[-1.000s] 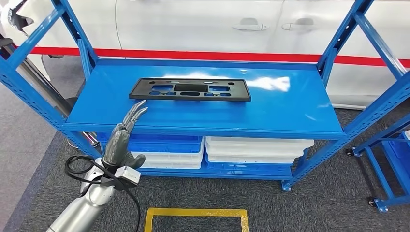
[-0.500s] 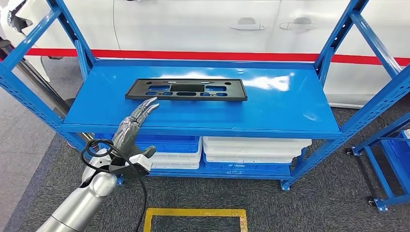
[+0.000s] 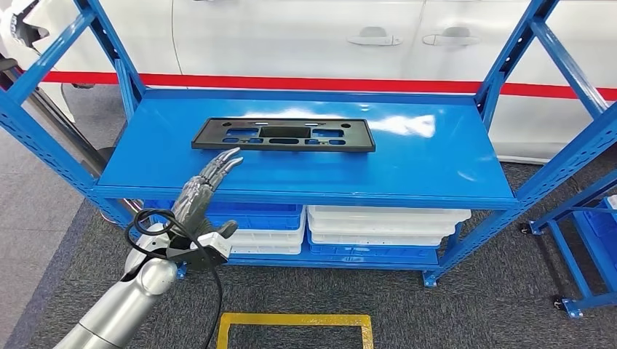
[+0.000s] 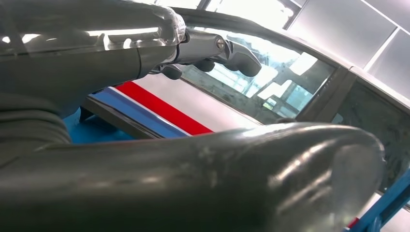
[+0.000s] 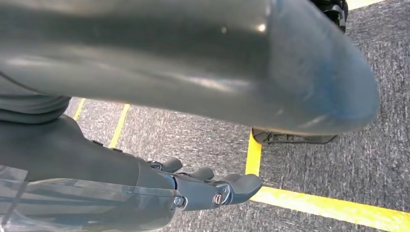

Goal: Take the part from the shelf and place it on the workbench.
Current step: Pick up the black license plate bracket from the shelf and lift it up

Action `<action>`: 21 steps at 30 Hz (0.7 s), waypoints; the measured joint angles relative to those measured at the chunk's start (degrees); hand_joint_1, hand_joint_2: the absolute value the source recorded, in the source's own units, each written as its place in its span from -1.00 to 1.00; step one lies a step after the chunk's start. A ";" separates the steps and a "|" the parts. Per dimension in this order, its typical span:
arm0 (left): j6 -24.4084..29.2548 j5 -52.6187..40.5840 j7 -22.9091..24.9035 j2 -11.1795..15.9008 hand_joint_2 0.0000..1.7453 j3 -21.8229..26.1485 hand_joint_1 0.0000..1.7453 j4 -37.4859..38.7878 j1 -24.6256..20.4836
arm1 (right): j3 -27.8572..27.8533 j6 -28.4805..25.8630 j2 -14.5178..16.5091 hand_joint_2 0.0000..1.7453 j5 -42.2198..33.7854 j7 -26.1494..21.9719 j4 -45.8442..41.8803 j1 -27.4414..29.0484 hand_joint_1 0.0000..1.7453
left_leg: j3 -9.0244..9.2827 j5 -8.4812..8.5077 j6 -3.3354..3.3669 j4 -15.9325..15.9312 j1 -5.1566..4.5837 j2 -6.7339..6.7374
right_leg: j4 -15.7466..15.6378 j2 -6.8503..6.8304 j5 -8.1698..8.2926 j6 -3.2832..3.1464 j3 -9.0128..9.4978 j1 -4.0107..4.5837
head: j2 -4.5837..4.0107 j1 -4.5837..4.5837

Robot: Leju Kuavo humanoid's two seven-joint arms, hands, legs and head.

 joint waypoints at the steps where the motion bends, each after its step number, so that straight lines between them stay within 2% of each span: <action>1: -0.04 -0.10 0.03 -0.03 -1.00 -0.06 -1.00 -0.01 -0.06 | 0.01 -0.01 0.01 -1.00 -0.02 0.04 -0.01 -0.02 -1.00 | 0.38 0.35 0.32 -0.69 0.18 0.07 | -0.35 -0.03 0.10 0.28 0.23 -0.06 | 0.00 0.01; 3: -0.11 -0.34 0.06 -0.09 -1.00 -0.15 -1.00 -0.02 -0.25 | 0.03 -0.03 -0.04 -1.00 -0.06 0.11 -0.02 -0.07 -1.00 | 1.44 1.29 0.77 -2.62 0.70 0.28 | 0.88 -0.01 -0.99 0.77 -0.20 0.06 | 0.00 0.02; 4: -0.16 -0.43 0.10 -0.11 -1.00 -0.20 -1.00 -0.02 -0.30 | 0.04 -0.03 -0.08 -1.00 -0.08 0.11 -0.02 -0.08 -1.00 | 1.84 1.64 0.82 -3.31 0.95 0.37 | 3.34 -0.01 -2.42 0.94 -1.38 0.01 | 0.00 0.03; 6: -0.34 -0.59 0.20 -0.11 -1.00 -0.33 -1.00 -0.02 -0.20 | 0.04 -0.04 -0.09 -1.00 -0.09 0.12 -0.02 -0.01 -1.00 | 1.91 1.66 0.79 -3.41 0.98 0.46 | 10.71 0.00 -5.68 1.38 -5.16 -0.35 | 0.00 0.02; 7: -0.44 -0.65 0.27 -0.11 -1.00 -0.42 -1.00 -0.02 -0.06 | 0.04 -0.04 -0.09 -1.00 -0.09 0.12 -0.02 0.07 -1.00 | 1.88 1.54 0.66 -3.27 1.03 0.48 | 13.57 -0.02 -6.42 1.64 -6.71 -0.61 | 0.00 0.02; 8: -0.53 -0.70 0.34 -0.11 -1.00 -0.49 -1.00 -0.02 0.07 | 0.04 -0.04 -0.09 -1.00 -0.09 0.12 -0.02 0.15 -1.00 | 1.88 1.34 0.45 -3.05 1.15 0.48 | 14.54 -0.03 -6.06 1.93 -7.35 -0.87 | 0.00 0.02; 9: -0.61 -0.74 0.42 -0.11 -1.00 -0.53 -1.00 -0.02 0.14 | 0.05 -0.04 -0.10 -1.00 -0.09 0.11 -0.02 0.20 -1.00 | 1.89 1.06 0.13 -2.73 1.36 0.47 | 13.19 -0.06 -4.62 2.25 -6.79 -1.15 | 0.00 0.03; 10: -0.69 -0.76 0.50 -0.11 -1.00 -0.56 -1.00 -0.02 0.15 | 0.05 -0.04 -0.10 -1.00 -0.09 0.10 -0.02 0.21 -1.00 | 1.89 0.64 -0.32 -2.22 1.63 0.44 | 9.85 -0.14 -2.50 2.64 -5.18 -1.48 | 0.00 0.03; 11: -0.77 -0.80 0.53 -0.11 -1.00 -0.57 -1.00 -0.02 0.13 | 0.07 -0.04 -0.10 -1.00 -0.09 0.09 -0.02 0.20 -1.00 | 1.80 0.13 -0.87 -1.64 1.83 0.42 | 6.36 -0.15 -1.13 3.00 -3.45 -1.71 | 0.00 0.03; 12: -0.87 -0.85 0.60 -0.11 -1.00 -0.59 -1.00 -0.03 0.08 | 0.10 -0.02 -0.02 -1.00 -0.09 0.07 0.01 0.15 -1.00 | 1.62 -0.41 -1.48 -0.89 1.85 0.38 | 3.51 -0.03 -0.24 2.92 -2.08 -1.82 | 0.00 0.01; 13: -0.96 -0.91 0.64 -0.11 -1.00 -0.62 -1.00 -0.06 0.04 | 0.14 -0.03 0.03 -1.00 -0.08 0.05 0.02 0.11 -1.00 | 1.41 -0.83 -1.99 -0.34 1.78 0.34 | 2.02 0.12 -0.11 2.51 -1.38 -1.84 | 0.00 -0.01; 14: -1.03 -0.97 0.69 -0.11 -1.00 -0.66 -1.00 -0.11 0.02 | 0.19 -0.03 0.09 -1.00 -0.08 0.04 0.03 0.09 -1.00 | 1.25 -1.08 -2.37 -0.04 1.66 0.29 | 1.95 0.33 -0.64 1.84 -1.41 -1.71 | 0.00 -0.02; 16: -1.11 -1.06 0.85 -0.11 -1.00 -0.76 -1.00 -0.21 0.03 | 0.27 -0.05 0.10 -1.00 -0.03 0.03 0.02 0.13 -1.00 | 1.26 -1.38 -2.82 0.04 1.73 0.24 | 2.29 0.50 -0.90 0.39 -1.55 -1.53 | 0.00 -0.04; 18: -1.14 -1.08 0.98 -0.11 -1.00 -0.84 -1.00 -0.28 -0.01 | 0.30 -0.07 0.08 -1.00 0.02 0.03 0.01 0.19 -1.00 | 0.70 -2.70 -3.04 1.85 1.94 0.24 | 2.31 0.52 -1.16 -0.53 -1.30 -1.37 | 0.00 -0.04; 19: -1.14 -1.08 1.00 -0.11 -1.00 -0.85 -1.00 -0.32 -0.05 | 0.31 -0.08 0.07 -1.00 0.02 0.03 0.00 0.19 -1.00 | -0.53 -4.15 -3.05 4.54 1.93 0.25 | 2.27 0.53 -1.28 -0.92 -1.12 -1.26 | 0.00 -0.04; 21: -1.20 -1.08 1.06 -0.11 -1.00 -0.86 -1.00 -0.34 0.01 | 0.32 -0.08 0.06 -1.00 0.02 0.02 0.00 0.19 -1.00 | -4.67 -7.51 -2.79 12.69 1.72 0.24 | 2.27 0.54 -1.57 -1.46 -0.87 -0.79 | 0.00 -0.04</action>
